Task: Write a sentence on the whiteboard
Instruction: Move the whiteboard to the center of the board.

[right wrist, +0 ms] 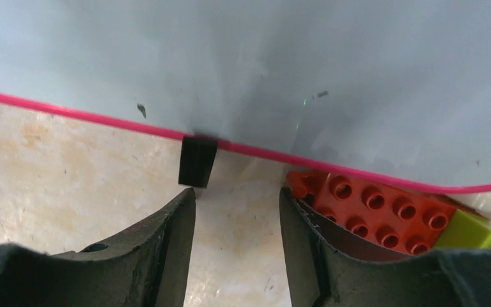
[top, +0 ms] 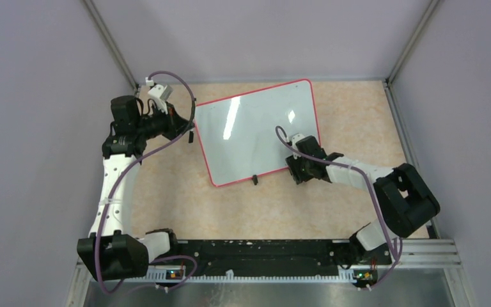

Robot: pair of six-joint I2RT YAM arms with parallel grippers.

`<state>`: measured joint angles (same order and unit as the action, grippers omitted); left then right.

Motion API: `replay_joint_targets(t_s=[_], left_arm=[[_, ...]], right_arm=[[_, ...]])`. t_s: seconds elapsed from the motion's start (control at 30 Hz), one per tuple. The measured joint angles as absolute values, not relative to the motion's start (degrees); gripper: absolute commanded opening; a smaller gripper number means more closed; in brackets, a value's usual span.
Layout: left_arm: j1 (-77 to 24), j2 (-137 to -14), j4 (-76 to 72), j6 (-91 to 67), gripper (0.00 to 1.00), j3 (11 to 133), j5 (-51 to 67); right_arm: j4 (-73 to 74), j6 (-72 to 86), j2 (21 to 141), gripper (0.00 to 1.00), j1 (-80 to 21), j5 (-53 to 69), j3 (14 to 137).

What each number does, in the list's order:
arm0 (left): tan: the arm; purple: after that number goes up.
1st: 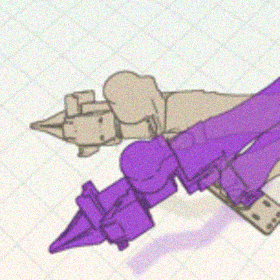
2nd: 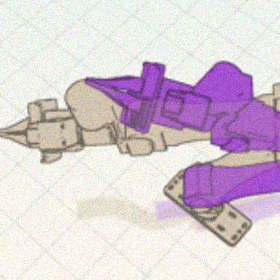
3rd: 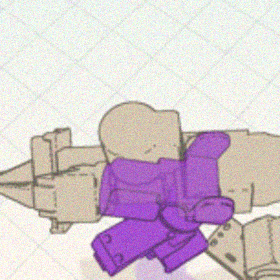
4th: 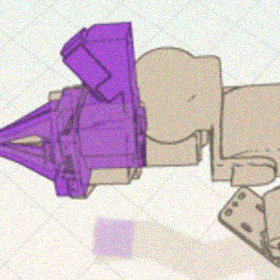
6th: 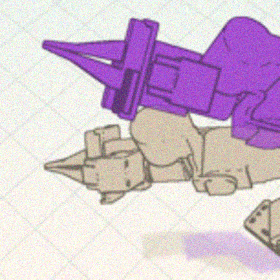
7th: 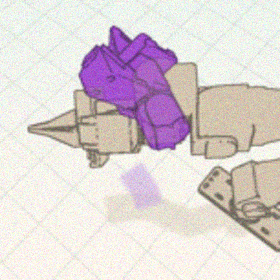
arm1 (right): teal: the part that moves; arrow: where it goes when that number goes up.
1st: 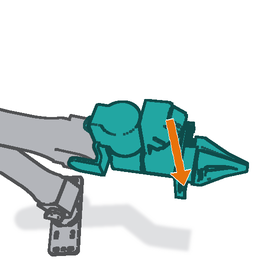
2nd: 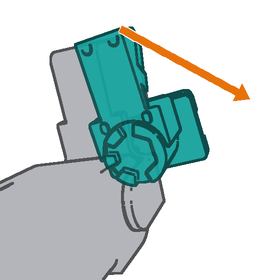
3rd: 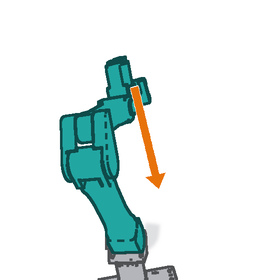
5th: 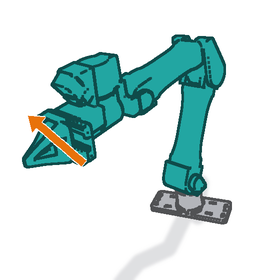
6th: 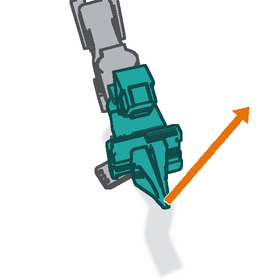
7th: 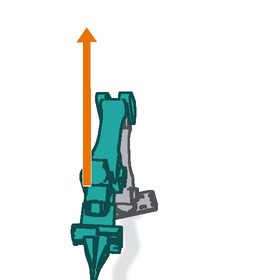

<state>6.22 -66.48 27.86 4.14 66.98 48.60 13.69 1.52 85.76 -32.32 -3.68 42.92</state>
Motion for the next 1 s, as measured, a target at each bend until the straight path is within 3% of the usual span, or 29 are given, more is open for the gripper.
replay_joint_targets(t_s=[0.4,0.57,0.7,0.8,1.0], left_arm=[[6.2,-66.5,27.7,4.1,0.0,67.0,48.6],[6.2,-66.5,27.4,4.2,0.0,67.0,48.6],[6.2,-66.5,27.4,4.2,0.0,67.0,48.5],[6.2,-66.5,27.4,4.2,0.0,67.0,48.4],[6.2,-66.5,27.4,4.2,0.0,67.0,48.4]], right_arm=[[8.4,7.3,89.3,0.51,-33.2,-5.1,46.3],[7.3,8.0,92.3,0.32,-33.3,-5.8,47.4],[6.7,7.8,92.9,0.06,-33.2,-7.3,47.6],[6.8,7.7,92.9,0.0,-33.1,-7.6,47.6],[6.5,7.0,92.4,0.0,-32.3,-5.9,46.9]])
